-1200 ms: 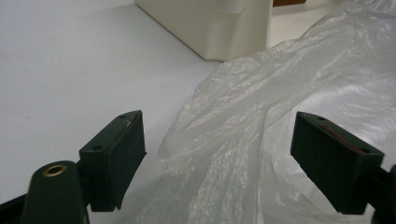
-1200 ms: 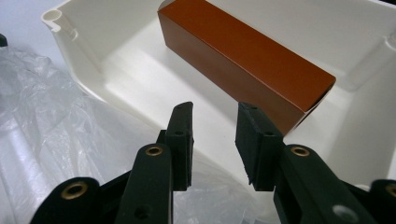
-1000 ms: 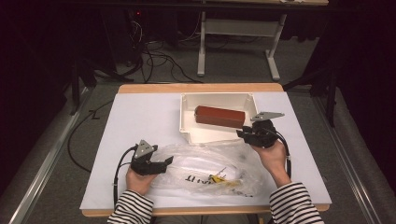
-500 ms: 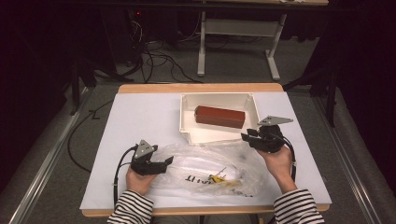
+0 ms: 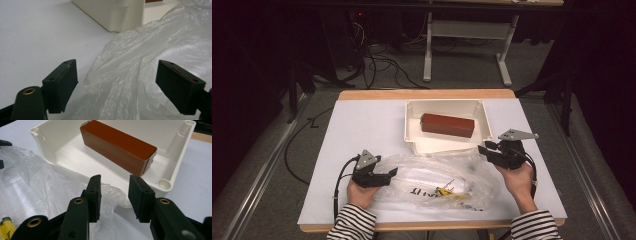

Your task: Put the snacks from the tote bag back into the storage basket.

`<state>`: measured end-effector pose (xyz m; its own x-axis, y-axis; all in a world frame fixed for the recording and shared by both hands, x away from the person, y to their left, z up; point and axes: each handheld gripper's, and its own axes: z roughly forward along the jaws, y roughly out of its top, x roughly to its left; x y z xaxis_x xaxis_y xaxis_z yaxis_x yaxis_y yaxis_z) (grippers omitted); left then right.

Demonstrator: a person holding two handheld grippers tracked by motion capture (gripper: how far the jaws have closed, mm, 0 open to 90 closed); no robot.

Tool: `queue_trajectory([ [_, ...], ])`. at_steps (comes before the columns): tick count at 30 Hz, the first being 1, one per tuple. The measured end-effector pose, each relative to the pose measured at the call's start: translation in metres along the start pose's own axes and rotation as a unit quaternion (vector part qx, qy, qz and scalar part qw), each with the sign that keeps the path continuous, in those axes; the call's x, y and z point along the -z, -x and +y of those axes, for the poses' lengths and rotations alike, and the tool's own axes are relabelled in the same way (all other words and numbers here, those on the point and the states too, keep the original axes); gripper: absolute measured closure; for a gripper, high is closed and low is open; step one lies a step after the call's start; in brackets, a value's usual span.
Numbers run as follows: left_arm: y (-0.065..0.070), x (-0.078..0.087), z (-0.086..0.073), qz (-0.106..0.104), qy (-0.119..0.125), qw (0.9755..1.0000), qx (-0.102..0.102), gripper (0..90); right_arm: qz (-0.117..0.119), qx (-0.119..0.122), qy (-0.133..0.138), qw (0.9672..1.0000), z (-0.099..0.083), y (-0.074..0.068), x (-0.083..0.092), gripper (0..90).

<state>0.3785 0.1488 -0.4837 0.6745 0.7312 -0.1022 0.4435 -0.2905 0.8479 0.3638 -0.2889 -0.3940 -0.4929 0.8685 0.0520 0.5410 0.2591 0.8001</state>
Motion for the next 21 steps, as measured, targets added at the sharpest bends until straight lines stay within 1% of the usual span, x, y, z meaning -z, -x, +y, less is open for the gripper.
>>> queue_trajectory([
  [6,0.0,0.0,0.0,0.0,0.002,1.0,0.001,18.1,-0.004,0.0,0.009,0.9999,-0.008,0.002,0.007,61.1],
  [7,0.0,0.0,0.0,0.0,0.002,1.0,0.001,18.1,-0.004,-0.005,0.009,0.9999,-0.01,0.001,0.008,60.9],
  [15,0.0,0.001,-0.001,0.001,0.008,1.0,0.001,18.1,-0.001,-0.013,0.012,0.9998,-0.021,0.004,0.011,58.5],
  [20,0.0,0.001,-0.001,-0.002,0.009,1.0,0.001,18.1,-0.001,-0.025,0.012,0.9996,-0.028,0.007,0.012,58.1],
  [21,0.001,0.001,-0.001,-0.002,0.01,1.0,0.0,18.0,-0.005,-0.027,0.014,0.9995,-0.031,0.008,0.012,58.1],
])
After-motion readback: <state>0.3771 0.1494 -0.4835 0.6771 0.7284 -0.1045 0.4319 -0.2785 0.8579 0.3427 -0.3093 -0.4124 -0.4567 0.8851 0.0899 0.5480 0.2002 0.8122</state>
